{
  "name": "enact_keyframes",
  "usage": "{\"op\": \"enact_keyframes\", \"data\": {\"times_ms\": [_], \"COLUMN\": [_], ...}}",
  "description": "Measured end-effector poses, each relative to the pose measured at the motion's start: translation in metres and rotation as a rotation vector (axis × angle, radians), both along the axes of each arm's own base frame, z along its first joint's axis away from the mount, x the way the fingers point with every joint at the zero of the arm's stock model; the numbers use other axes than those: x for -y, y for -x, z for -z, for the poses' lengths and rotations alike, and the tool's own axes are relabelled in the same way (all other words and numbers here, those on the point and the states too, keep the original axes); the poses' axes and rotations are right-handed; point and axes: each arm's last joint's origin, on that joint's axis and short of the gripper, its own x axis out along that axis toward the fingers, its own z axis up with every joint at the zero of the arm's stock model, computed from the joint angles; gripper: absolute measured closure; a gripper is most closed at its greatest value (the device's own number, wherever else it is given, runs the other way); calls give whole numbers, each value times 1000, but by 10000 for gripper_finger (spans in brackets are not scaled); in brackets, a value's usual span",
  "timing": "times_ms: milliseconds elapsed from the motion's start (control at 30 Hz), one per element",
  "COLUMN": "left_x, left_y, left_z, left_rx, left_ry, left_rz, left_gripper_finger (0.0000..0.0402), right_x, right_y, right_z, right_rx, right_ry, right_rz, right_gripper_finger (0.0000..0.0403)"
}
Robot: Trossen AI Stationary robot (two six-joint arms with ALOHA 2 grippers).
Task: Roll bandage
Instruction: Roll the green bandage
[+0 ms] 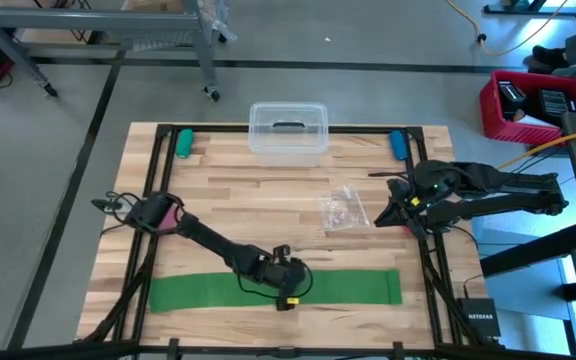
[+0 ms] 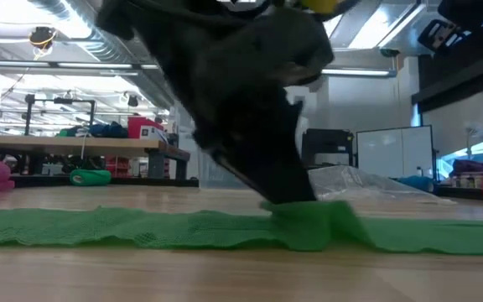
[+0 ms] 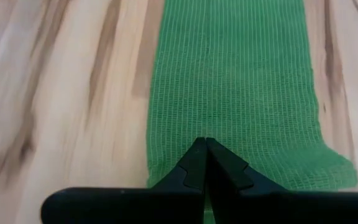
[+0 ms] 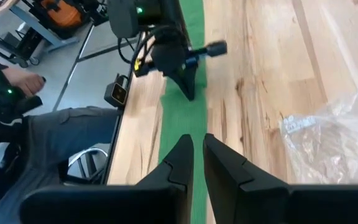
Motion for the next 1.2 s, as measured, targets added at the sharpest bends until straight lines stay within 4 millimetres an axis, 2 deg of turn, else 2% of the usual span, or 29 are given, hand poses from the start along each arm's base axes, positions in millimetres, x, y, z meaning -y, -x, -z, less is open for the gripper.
{"op": "enact_keyframes", "data": {"times_ms": [133, 267, 433, 667, 833, 933, 1200], "left_x": [0, 0, -9, -28, -44, -51, -71], "left_y": [10, 8, -1, -25, -34, -38, -46], "left_z": [-11, -25, -43, -63, -68, -71, -78], "left_rx": [-43, 24, 135, 371, 431, 470, 544], "left_ry": [-9, -23, -1, 60, 88, 76, 82], "left_rz": [-8, 9, -2, 20, 27, 31, 22], "left_gripper_finger": [402, 402, 402, 402, 401, 387, 292], "right_x": [0, -3, -12, -35, -58, -78, -131], "right_y": [2, 3, 5, 13, 14, 15, 22], "right_z": [2, 4, 5, 13, 20, 28, 58], "right_rx": [-32, -50, -81, -230, -326, -389, -583], "right_ry": [-6, 5, -7, -22, 2, 35, 131], "right_rz": [-7, -20, -43, -65, -89, -99, -49], "right_gripper_finger": [363, 363, 363, 363, 363, 363, 363]}}
